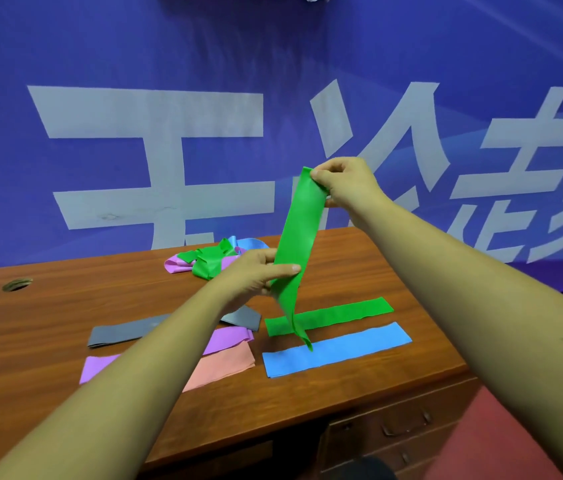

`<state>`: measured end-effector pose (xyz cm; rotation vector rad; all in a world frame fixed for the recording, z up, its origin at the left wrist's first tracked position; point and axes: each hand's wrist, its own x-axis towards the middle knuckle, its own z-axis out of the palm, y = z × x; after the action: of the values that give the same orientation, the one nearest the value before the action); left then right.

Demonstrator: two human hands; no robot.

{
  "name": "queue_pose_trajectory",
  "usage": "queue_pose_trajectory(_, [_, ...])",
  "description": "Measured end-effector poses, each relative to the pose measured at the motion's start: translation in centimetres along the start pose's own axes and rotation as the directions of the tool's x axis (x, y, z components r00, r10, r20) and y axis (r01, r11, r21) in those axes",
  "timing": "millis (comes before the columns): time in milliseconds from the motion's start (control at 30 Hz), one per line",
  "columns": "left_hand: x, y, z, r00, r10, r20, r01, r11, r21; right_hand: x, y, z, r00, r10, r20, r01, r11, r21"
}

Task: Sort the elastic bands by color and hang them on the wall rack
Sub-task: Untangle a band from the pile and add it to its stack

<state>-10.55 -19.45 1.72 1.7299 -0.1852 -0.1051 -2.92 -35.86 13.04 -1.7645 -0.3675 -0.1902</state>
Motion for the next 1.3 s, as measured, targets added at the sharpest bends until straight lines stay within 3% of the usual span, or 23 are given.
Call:
queue_pose_trajectory(133, [-0.3, -2.3, 0.3, 0.995, -0.096, 0.017, 0.096, 0.995, 0.007, 1.7, 4.1, -1.9, 0.975, 0.151, -0.163, -0.148, 0.989, 0.028])
queue_pose_trajectory(300, [-0.5, -4.8, -0.6, 0.971, -0.230, 0.069, 0.223, 0.970, 0.101, 1.8, 9.6, -4.6, 0.918, 0.168, -0.358, -0.245, 0.953, -0.180])
queue_pose_trajectory(400, [-0.2, -6.4, -0.9, 0.964, -0.264, 0.029, 0.261, 0.961, 0.089, 1.2, 12.5, -5.9, 0.906, 0.210, -0.368, -0.303, 0.928, -0.218])
queue_pose_trajectory(567, [0.6, -8.1, -1.0, 0.935, -0.341, -0.096, 0.351, 0.929, 0.115, -0.3, 16.9, -7.4, 0.883, 0.324, -0.339, -0.385, 0.913, -0.131])
queue_pose_trajectory(700, [1.5, -9.5, -0.8, 0.926, -0.319, -0.204, 0.362, 0.904, 0.227, -1.0, 19.8, -8.0, 0.857, 0.389, -0.339, -0.436, 0.897, -0.073])
queue_pose_trajectory(900, [3.2, -11.6, -0.9, 0.923, -0.285, -0.259, 0.367, 0.857, 0.361, -1.0, 23.6, -8.2, 0.835, 0.439, -0.332, -0.476, 0.879, -0.034])
queue_pose_trajectory(1067, [4.3, -12.7, -0.9, 0.924, -0.185, -0.334, 0.336, 0.810, 0.481, -0.4, 26.7, -7.7, 0.840, 0.422, -0.342, -0.488, 0.862, -0.134])
queue_pose_trajectory(1300, [5.2, -14.7, 0.0, 0.936, -0.081, -0.342, 0.312, 0.638, 0.704, 0.2, 29.7, -7.9, 0.875, 0.377, -0.303, -0.474, 0.795, -0.379])
